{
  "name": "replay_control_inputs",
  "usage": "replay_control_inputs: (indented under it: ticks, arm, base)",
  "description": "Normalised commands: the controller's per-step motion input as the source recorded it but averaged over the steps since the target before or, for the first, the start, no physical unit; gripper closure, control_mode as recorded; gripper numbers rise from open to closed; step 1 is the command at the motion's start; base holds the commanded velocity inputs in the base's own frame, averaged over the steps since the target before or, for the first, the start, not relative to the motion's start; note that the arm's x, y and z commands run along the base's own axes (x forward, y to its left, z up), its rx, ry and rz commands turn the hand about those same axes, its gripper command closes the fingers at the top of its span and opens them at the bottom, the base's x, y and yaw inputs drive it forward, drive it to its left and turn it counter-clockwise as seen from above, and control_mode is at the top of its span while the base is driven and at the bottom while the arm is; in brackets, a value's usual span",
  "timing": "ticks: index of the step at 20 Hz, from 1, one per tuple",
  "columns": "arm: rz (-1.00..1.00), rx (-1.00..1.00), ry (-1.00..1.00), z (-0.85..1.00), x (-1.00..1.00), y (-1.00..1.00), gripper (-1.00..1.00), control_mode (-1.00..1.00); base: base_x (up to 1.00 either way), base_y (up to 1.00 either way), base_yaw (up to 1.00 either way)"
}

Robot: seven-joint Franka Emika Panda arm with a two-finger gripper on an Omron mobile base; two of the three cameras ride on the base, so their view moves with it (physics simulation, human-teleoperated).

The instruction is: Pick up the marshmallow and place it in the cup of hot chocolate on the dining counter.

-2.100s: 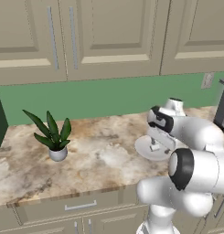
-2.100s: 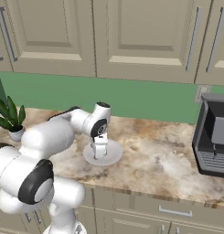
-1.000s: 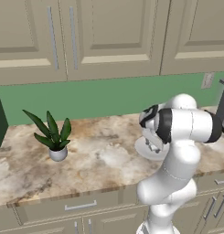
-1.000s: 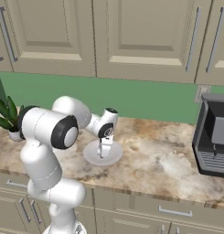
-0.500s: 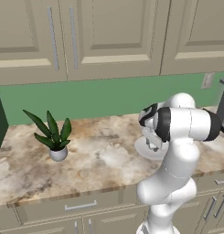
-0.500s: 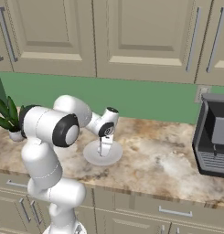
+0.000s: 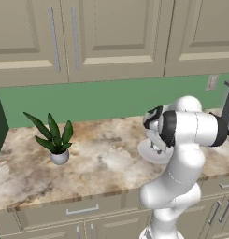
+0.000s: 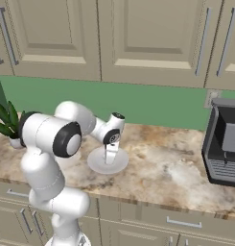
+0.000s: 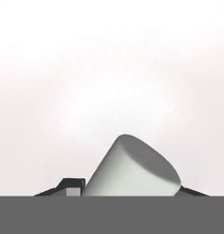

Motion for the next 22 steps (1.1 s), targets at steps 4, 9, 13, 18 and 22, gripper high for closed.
replay_control_inputs:
  ticks: [4, 9, 13, 18, 22]
  arm:
    - [0.00, 0.00, -0.06, 0.24, -0.46, 0.00, 1.00, -1.00]
    - [0.06, 0.01, -0.12, 0.54, -0.45, 0.02, 1.00, -1.00]
    - [0.08, 0.04, -0.11, 0.62, -0.34, 0.00, 1.00, -1.00]
    - [0.04, 0.08, -0.18, 0.54, -0.44, 0.00, 1.00, -1.00]
    - [0.00, 0.18, -0.23, 0.48, -0.44, 0.00, 1.00, -1.00]
  base:
    - [0.00, 0.00, 0.00]
    - [0.00, 0.00, 0.00]
    - [0.00, 0.00, 0.00]
    - [0.00, 0.00, 0.00]
    - [0.00, 0.00, 0.00]
